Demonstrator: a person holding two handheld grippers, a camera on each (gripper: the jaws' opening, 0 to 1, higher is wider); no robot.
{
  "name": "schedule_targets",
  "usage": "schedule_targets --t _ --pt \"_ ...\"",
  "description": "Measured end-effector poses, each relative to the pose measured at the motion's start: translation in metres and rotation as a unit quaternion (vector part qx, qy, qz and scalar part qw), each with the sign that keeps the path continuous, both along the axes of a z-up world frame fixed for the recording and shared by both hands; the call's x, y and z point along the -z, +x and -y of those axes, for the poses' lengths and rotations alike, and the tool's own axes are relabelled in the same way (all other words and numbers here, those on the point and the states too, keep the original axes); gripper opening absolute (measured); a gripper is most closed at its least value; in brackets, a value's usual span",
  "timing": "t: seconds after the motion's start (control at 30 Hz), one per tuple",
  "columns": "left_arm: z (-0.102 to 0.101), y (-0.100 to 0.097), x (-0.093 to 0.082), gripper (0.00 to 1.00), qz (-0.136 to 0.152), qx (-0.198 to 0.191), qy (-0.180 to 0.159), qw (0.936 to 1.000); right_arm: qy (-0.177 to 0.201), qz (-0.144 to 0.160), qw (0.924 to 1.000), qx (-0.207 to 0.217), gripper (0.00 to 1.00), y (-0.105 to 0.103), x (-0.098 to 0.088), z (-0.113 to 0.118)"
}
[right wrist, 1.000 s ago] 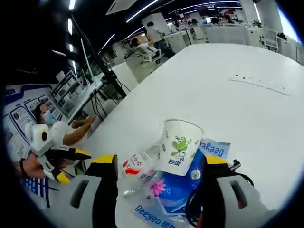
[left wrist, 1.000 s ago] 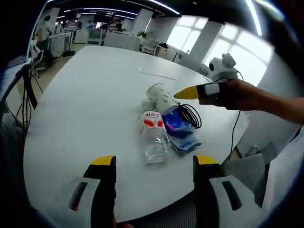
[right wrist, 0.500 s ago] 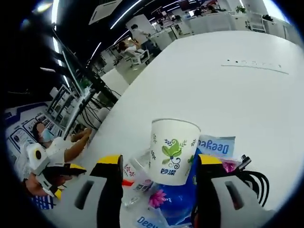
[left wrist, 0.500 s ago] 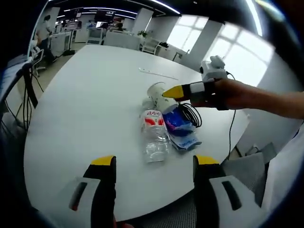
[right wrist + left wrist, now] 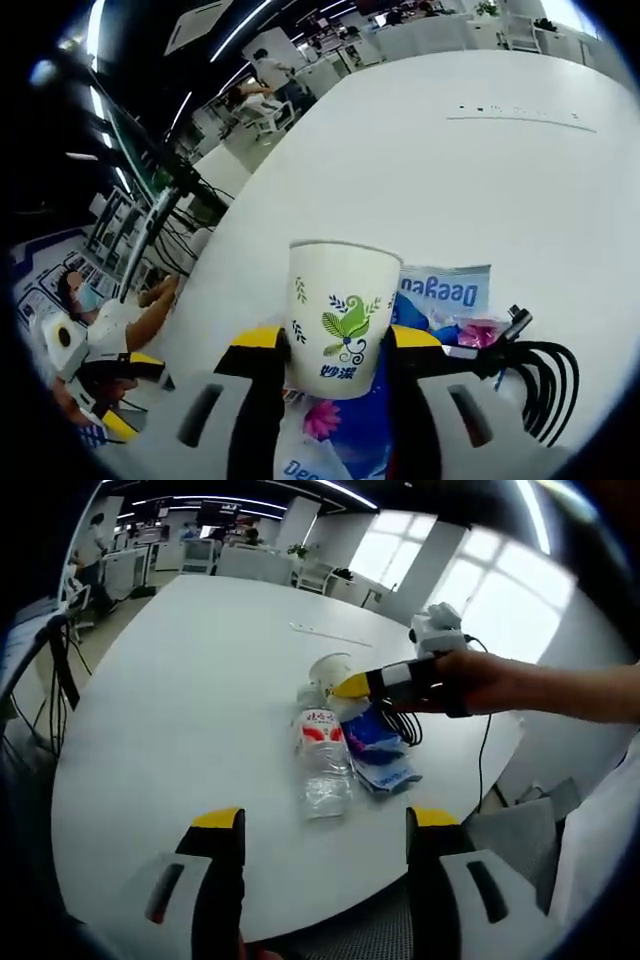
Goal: Arrange the tabletop items into an orderly group along one side of the table until the central work area is clear of visible clutter.
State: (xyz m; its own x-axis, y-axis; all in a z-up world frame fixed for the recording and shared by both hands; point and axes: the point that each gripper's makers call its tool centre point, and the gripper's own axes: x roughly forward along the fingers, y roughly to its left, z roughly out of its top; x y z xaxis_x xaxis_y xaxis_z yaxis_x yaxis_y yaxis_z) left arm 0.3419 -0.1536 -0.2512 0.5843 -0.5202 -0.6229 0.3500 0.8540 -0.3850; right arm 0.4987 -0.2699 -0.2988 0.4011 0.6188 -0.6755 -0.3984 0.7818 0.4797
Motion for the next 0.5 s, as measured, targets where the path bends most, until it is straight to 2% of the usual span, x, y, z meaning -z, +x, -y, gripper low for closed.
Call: schedule_targets --t 0.5 --pt "0.009 0.013 -0.011 0.65 0.013 0.014 -0.008 0.9998 0.002 0.028 0.9996 -0.008 0.37 -0.015 -0.016 0.016"
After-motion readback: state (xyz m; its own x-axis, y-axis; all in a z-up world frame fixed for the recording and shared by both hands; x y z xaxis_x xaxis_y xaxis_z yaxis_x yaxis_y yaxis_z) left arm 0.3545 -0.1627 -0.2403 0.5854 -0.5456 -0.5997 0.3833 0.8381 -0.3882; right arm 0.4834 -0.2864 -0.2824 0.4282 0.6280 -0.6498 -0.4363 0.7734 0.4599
